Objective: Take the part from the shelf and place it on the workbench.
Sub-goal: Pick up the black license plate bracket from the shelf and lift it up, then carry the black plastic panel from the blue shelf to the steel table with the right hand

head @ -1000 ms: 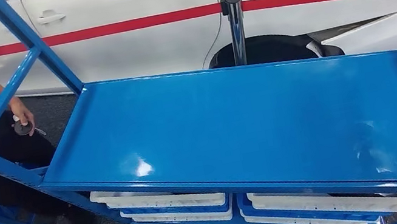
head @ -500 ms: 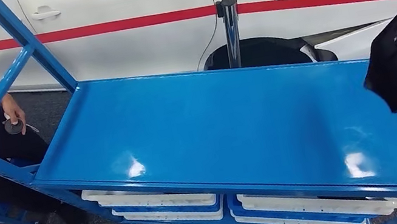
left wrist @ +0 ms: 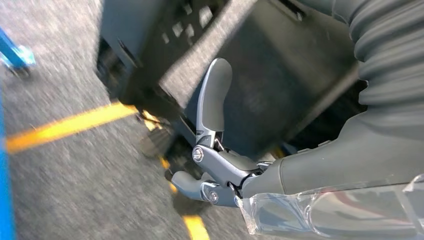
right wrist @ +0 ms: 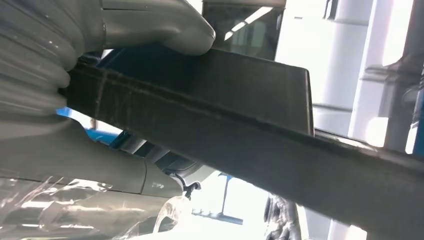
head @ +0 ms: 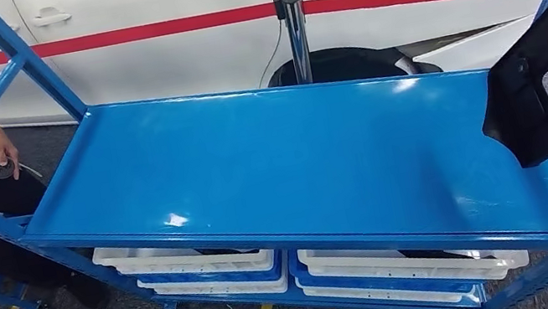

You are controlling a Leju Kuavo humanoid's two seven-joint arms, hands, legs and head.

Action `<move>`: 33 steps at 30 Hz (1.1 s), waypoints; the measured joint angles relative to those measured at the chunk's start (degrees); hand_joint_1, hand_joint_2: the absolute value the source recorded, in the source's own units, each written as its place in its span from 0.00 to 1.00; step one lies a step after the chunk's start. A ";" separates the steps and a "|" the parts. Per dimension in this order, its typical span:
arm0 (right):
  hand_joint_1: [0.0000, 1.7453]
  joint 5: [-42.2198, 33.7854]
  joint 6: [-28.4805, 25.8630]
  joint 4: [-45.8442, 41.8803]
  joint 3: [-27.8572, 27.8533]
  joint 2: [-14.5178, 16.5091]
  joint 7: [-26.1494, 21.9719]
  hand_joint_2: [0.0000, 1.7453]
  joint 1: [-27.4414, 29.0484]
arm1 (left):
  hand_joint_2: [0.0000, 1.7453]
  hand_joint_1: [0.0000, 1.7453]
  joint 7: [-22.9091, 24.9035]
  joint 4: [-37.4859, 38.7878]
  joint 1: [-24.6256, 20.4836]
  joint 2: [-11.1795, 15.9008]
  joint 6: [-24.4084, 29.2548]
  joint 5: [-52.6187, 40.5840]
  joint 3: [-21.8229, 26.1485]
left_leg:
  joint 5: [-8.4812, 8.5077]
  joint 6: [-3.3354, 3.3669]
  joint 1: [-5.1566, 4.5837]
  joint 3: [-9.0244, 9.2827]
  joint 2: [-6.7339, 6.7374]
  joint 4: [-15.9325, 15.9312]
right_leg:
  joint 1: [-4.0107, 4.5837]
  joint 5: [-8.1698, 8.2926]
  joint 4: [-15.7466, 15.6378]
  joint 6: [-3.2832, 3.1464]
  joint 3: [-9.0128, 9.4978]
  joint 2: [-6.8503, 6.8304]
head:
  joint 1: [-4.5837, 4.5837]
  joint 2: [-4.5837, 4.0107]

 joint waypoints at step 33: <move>1.00 1.50 -0.35 1.65 0.83 2.72 -3.30 1.00 4.01 | 1.00 0.00 1.24 -0.30 1.57 0.73 -0.15 -0.18 -0.15 | -8.38 -1.86 -2.43 2.79 0.04 5.13 | 3.42 1.85 -3.48 -5.43 1.40 -1.38 | -0.15 0.01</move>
